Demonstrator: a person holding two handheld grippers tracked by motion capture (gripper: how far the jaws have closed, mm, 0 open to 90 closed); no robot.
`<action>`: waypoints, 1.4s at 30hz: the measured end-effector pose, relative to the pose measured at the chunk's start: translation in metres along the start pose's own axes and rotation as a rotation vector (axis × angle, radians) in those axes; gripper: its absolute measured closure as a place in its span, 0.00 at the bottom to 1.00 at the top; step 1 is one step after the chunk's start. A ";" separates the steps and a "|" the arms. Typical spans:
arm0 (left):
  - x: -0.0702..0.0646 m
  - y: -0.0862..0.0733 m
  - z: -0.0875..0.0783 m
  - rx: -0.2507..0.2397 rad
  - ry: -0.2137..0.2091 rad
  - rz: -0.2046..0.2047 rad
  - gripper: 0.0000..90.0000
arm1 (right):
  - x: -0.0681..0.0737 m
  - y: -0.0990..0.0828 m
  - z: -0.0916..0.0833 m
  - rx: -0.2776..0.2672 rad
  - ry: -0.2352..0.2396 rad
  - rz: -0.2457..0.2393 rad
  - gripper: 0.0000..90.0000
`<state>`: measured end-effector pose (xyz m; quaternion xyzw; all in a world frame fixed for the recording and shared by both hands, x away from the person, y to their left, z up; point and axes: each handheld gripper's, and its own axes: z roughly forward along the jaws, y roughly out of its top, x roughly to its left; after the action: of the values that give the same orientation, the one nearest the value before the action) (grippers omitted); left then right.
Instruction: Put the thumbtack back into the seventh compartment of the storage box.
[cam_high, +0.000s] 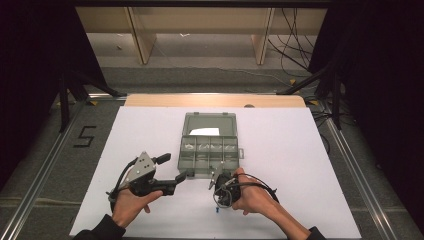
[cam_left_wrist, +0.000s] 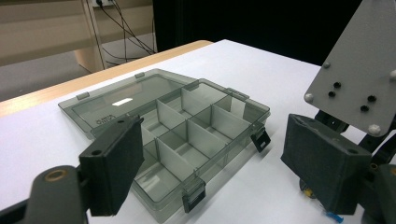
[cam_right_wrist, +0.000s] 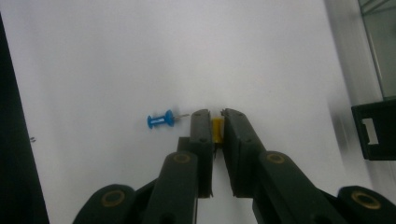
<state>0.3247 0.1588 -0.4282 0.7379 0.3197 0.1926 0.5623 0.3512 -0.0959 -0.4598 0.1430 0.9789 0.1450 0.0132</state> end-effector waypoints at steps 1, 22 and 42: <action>0.001 0.000 0.000 0.001 -0.002 0.010 0.22 | 0.000 0.000 0.000 0.003 0.001 -0.006 0.92; 0.000 0.001 0.000 -0.007 -0.005 0.012 0.22 | -0.012 0.003 -0.023 -0.077 -0.039 -0.015 0.92; 0.001 0.000 0.000 -0.007 0.000 0.011 0.22 | -0.037 0.008 -0.053 -0.221 -0.105 0.004 0.92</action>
<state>0.3255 0.1593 -0.4280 0.7376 0.3149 0.1966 0.5641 0.3859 -0.1137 -0.4076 0.1500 0.9546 0.2445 0.0801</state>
